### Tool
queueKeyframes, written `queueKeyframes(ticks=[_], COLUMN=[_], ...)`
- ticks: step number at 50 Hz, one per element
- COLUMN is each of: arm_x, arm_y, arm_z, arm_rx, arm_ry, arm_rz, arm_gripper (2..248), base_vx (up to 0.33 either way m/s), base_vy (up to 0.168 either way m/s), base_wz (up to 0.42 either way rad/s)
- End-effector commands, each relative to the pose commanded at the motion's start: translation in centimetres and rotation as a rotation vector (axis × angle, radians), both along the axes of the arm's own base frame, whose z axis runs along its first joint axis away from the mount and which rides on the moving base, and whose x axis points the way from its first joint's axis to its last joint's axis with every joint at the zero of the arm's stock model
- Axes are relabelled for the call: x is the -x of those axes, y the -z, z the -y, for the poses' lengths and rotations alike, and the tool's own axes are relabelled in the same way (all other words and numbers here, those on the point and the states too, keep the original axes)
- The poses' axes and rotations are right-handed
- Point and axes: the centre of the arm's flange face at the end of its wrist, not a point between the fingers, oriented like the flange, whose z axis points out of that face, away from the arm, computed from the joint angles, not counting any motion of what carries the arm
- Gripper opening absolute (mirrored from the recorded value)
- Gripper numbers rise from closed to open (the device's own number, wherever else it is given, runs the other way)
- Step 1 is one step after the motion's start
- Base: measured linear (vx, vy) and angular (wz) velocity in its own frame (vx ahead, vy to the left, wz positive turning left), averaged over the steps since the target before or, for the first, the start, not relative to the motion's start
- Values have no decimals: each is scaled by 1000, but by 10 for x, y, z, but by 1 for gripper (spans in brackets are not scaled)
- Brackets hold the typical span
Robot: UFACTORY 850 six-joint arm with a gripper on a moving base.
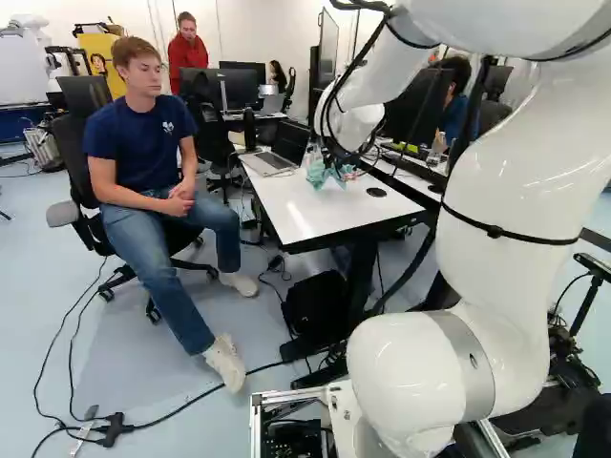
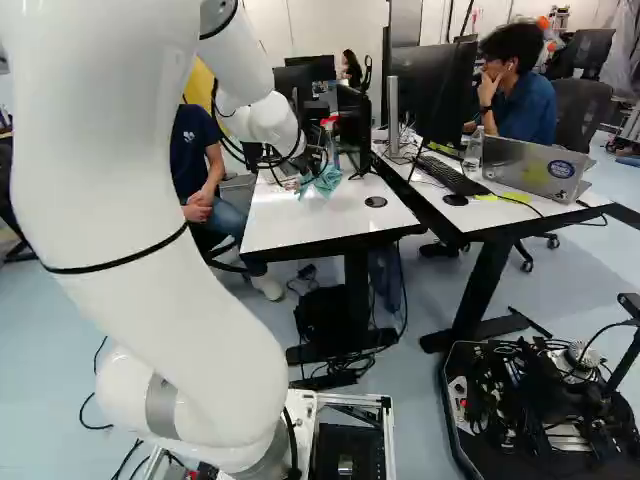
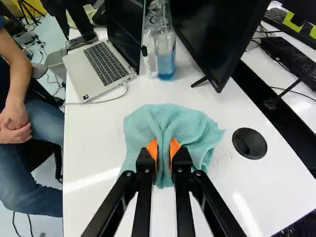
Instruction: Clean the table with the green towel
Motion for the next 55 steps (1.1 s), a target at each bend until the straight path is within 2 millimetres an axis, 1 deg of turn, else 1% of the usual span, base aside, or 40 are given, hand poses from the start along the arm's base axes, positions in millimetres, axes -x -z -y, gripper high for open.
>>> queueKeyframes(ticks=[44,55], arm_x=[35,37], arm_y=[0,0], arm_z=[65,72], arm_rx=[-1,-1], arm_ry=[136,149], arm_rz=[-4,-4], arm_gripper=[48,48], base_vx=[0,0], base_vy=[0,0], base_wz=[0,0])
